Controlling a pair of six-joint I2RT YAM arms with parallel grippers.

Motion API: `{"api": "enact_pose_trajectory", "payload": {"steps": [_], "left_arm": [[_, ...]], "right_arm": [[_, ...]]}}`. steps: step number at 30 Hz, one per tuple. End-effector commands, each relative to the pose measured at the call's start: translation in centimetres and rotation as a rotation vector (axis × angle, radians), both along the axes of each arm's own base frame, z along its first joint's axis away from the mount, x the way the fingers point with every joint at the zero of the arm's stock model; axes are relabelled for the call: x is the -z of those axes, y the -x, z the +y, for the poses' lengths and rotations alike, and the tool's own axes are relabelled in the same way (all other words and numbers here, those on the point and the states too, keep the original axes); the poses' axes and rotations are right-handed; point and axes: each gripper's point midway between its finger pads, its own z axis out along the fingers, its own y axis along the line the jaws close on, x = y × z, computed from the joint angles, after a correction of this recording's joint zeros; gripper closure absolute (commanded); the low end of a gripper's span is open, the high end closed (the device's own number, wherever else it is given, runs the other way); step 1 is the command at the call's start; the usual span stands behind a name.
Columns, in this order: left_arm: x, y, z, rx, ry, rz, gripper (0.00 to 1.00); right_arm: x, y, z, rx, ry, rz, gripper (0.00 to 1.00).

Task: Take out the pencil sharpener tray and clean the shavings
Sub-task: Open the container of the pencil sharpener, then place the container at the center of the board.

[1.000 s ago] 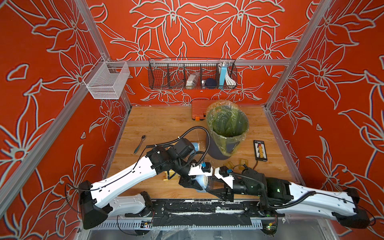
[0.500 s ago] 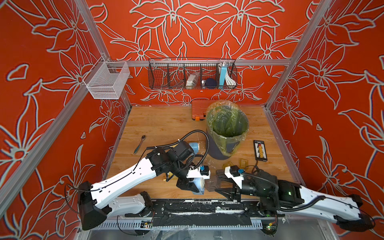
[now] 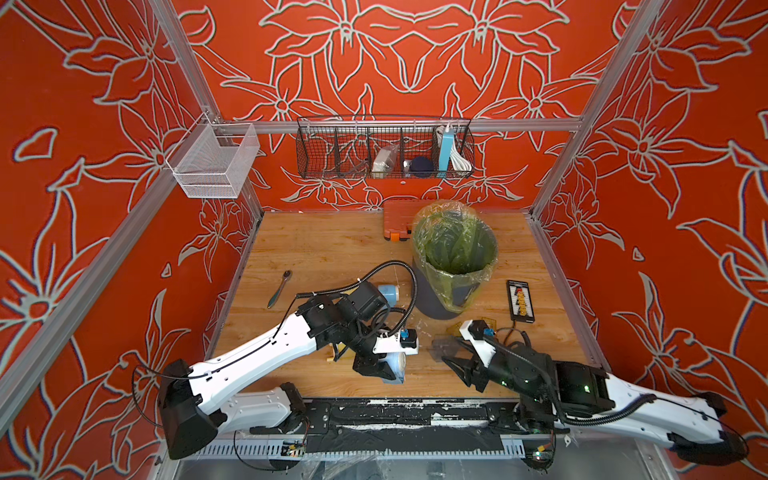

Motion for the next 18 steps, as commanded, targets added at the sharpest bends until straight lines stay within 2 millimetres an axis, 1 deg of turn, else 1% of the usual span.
{"api": "enact_pose_trajectory", "payload": {"steps": [1, 4, 6, 9, 11, 13, 15, 18], "left_arm": [[0.9, -1.2, -0.3, -0.023, -0.009, -0.029, 1.0], [2.0, -2.0, -0.4, -0.05, -0.033, -0.044, 1.0], [2.6, -2.6, -0.4, -0.067, -0.046, -0.057, 1.0], [3.1, -3.2, -0.7, -0.087, -0.055, -0.069, 1.0], [3.2, -3.6, -0.9, -0.097, -0.058, -0.074, 1.0], [3.4, -4.0, -1.0, -0.107, -0.063, -0.085, 1.0], [3.6, -4.3, -0.9, -0.115, -0.07, -0.094, 1.0], [3.9, -4.6, -0.8, -0.13, -0.082, -0.105, 1.0]], "right_arm": [[-1.1, -4.3, -6.7, 0.442, -0.022, -0.067, 1.0], [-1.4, -5.3, -9.9, 0.628, -0.077, -0.096, 1.0], [-1.7, -5.8, -11.2, 0.716, -0.091, -0.129, 1.0], [-2.0, -6.5, -12.2, 0.81, -0.075, -0.191, 1.0], [-1.8, -7.2, -12.6, 0.864, -0.05, -0.203, 1.0], [-0.5, -8.4, -12.9, 0.895, -0.033, -0.153, 1.0], [1.0, -9.6, -13.3, 0.923, -0.073, -0.073, 1.0], [2.8, -11.2, -14.1, 0.968, -0.123, 0.012, 1.0]]}}
